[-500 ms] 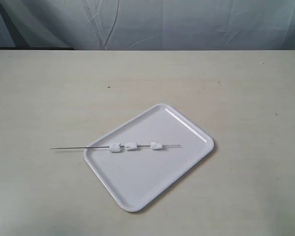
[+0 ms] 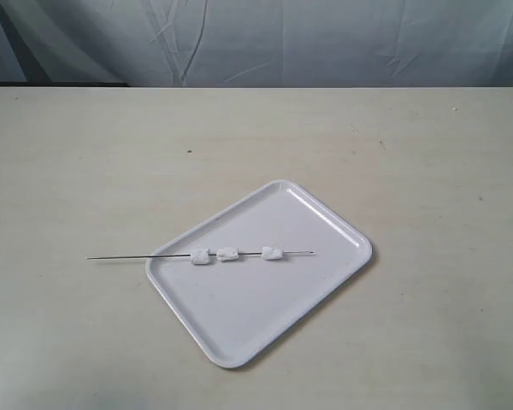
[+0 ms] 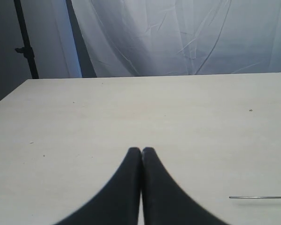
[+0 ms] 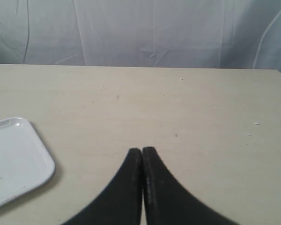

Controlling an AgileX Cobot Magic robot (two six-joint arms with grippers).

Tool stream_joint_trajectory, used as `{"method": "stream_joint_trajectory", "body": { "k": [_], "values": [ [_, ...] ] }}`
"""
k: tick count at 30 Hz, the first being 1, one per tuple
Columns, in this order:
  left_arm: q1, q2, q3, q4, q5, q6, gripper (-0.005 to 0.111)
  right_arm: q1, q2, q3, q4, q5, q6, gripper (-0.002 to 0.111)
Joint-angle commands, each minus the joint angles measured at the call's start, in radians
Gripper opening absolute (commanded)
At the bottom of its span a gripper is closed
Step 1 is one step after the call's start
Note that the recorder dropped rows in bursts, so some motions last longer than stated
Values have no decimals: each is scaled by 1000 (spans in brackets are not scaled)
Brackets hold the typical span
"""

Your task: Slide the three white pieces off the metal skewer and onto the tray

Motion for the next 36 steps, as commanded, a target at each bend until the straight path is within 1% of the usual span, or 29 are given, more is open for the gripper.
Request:
{"method": "stream_joint_trajectory", "body": {
  "k": [1, 27, 30, 33, 35, 36],
  "values": [
    [-3, -5, 4, 9, -14, -3, 0, -3, -4, 1, -2, -7, 3, 0],
    [-3, -5, 4, 23, -14, -3, 0, -3, -4, 1, -2, -7, 3, 0],
    [-3, -5, 4, 64, -20, -3, 0, -3, -4, 1, -2, -7, 3, 0],
    [-3, -5, 4, 66, -71, -3, 0, -3, -4, 1, -2, -21, 3, 0],
    [-3, -5, 4, 66, -151, -3, 0, -3, -4, 1, -2, -99, 3, 0],
    [-3, -5, 4, 66, -193, -3, 0, -3, -4, 1, -2, -170, 3, 0]
  ]
}}
